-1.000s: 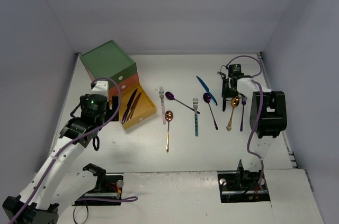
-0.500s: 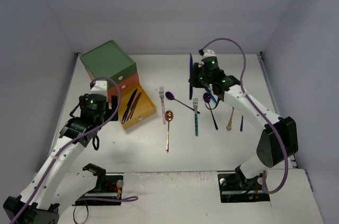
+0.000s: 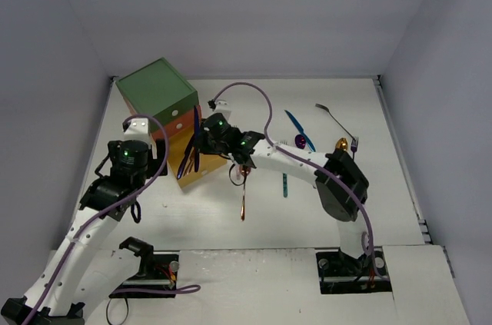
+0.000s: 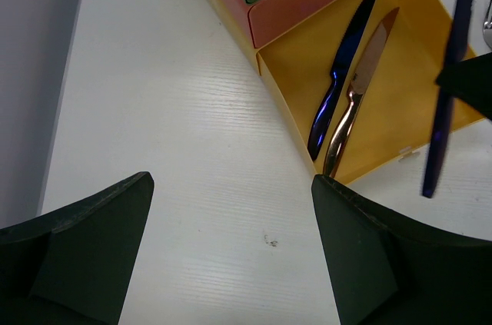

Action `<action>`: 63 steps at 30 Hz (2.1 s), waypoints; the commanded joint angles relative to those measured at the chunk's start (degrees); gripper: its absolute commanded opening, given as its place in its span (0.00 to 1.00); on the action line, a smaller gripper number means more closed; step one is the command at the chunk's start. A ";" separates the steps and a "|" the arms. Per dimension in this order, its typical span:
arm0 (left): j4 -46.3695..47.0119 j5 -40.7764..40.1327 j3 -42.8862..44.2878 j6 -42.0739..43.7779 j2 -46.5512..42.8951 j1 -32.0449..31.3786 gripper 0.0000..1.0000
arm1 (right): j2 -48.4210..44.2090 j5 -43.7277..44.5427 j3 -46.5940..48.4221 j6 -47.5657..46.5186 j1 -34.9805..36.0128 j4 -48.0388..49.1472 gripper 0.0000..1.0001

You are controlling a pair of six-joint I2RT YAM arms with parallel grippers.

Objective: Sort the eating utensils into containers

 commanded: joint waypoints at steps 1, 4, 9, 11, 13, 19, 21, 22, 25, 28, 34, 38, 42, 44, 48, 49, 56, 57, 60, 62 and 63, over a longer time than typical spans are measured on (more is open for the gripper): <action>3.23 -1.61 0.33 -0.18 -0.42 0.32 0.82 | 3.88 4.71 4.62 9.60 1.20 9.89 0.00; 3.16 -1.54 0.35 -0.11 -0.18 0.32 0.82 | 6.37 6.27 5.68 12.15 2.24 11.58 0.00; 3.23 -1.32 0.44 -0.06 -0.30 0.32 0.82 | 8.79 6.43 6.51 15.20 3.01 13.08 0.04; 3.23 -1.27 0.44 0.05 -0.19 0.37 0.82 | 9.24 6.42 6.68 15.15 3.29 13.19 0.10; 3.23 -1.17 0.56 0.08 -0.10 0.41 0.82 | 9.68 5.81 6.83 14.81 3.42 13.22 0.19; 3.14 -1.01 0.49 0.13 -0.07 0.41 0.82 | 7.95 5.03 6.15 10.48 3.33 12.90 0.41; 3.14 -0.97 0.53 0.17 -0.07 0.41 0.82 | 6.47 5.19 5.66 7.93 3.07 12.70 0.46; 3.14 -0.92 0.53 0.17 -0.02 0.41 0.82 | 5.07 5.61 5.42 5.60 2.93 11.82 0.49; 3.15 -0.79 0.53 0.17 0.02 0.41 0.82 | 0.89 6.75 4.79 -1.91 2.12 7.84 0.52; 3.07 -0.48 0.44 0.08 0.11 0.41 0.82 | -4.26 8.65 2.92 -10.85 -0.44 1.70 0.54; 3.05 0.24 0.44 0.17 0.26 0.41 0.82 | -13.30 7.63 -5.19 -27.42 -10.07 -5.62 0.56; 3.14 1.00 0.53 0.26 0.59 0.41 0.82 | -18.78 4.68 -11.82 -34.52 -19.72 -8.77 0.56; 3.07 1.39 0.54 0.34 1.14 0.41 0.82 | -19.77 -0.37 -14.79 -40.57 -31.49 -11.09 0.55; 3.11 1.55 0.61 0.32 1.36 0.41 0.82 | -18.91 -3.30 -15.43 -41.48 -36.30 -11.78 0.55; 3.05 1.58 0.57 0.44 1.43 0.41 0.82 | -16.38 -6.98 -16.24 -42.29 -42.47 -12.26 0.56; 3.05 1.57 0.53 0.44 1.42 0.41 0.82 | -15.51 -6.67 -16.42 -42.77 -43.37 -12.38 0.56; 3.05 1.75 0.57 0.61 1.73 0.41 0.82 | -12.98 -2.38 -19.48 -42.37 -44.17 -13.14 0.57; 3.08 1.81 0.53 0.64 1.78 0.41 0.82 | -12.81 -1.83 -20.04 -42.06 -44.30 -13.14 0.57; 3.05 1.94 0.61 0.70 1.77 0.41 0.82 | -12.05 0.35 -22.56 -40.47 -44.79 -13.13 0.57; 3.05 2.02 0.61 0.70 1.72 0.41 0.82 | -11.45 0.22 -23.67 -39.82 -45.28 -13.09 0.57; 3.05 2.02 0.61 0.70 1.78 0.41 0.82 | -11.13 -0.04 -24.06 -39.55 -45.44 -13.14 0.57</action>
